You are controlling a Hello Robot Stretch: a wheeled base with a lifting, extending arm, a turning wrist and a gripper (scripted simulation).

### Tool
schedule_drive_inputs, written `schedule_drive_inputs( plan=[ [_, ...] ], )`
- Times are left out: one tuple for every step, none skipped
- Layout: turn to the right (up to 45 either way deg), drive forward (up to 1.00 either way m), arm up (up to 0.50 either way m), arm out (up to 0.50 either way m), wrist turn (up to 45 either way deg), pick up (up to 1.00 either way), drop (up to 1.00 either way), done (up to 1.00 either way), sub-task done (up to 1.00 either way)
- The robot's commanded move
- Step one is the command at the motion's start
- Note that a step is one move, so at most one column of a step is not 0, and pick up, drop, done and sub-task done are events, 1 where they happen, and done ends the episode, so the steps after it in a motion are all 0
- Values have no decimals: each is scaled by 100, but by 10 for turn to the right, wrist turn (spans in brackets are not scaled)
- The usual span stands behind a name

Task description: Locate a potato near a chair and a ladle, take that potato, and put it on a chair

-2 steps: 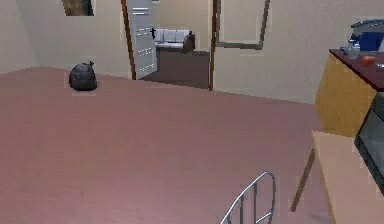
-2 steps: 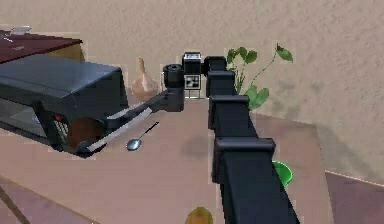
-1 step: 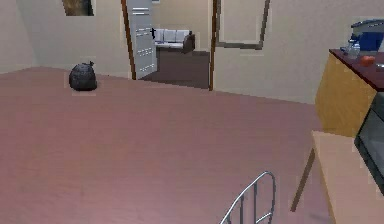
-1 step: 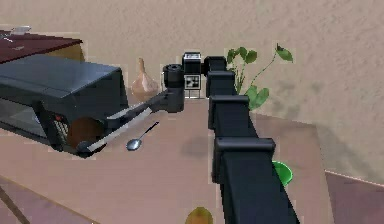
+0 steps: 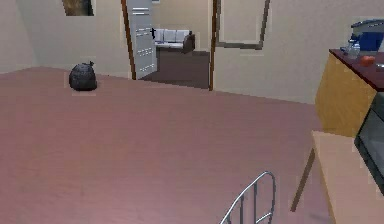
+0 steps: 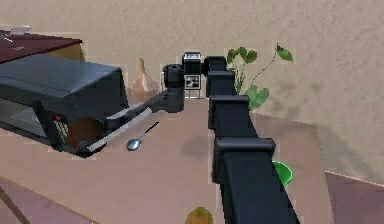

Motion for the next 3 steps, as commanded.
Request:
schedule_drive_inputs(
  plan=[
    [0,0,0,0,0,0,100,0,0],
    [0,0,0,-10,0,0,0,0,0],
    [0,0,0,0,-390,0,0,0,0]
  ],
)
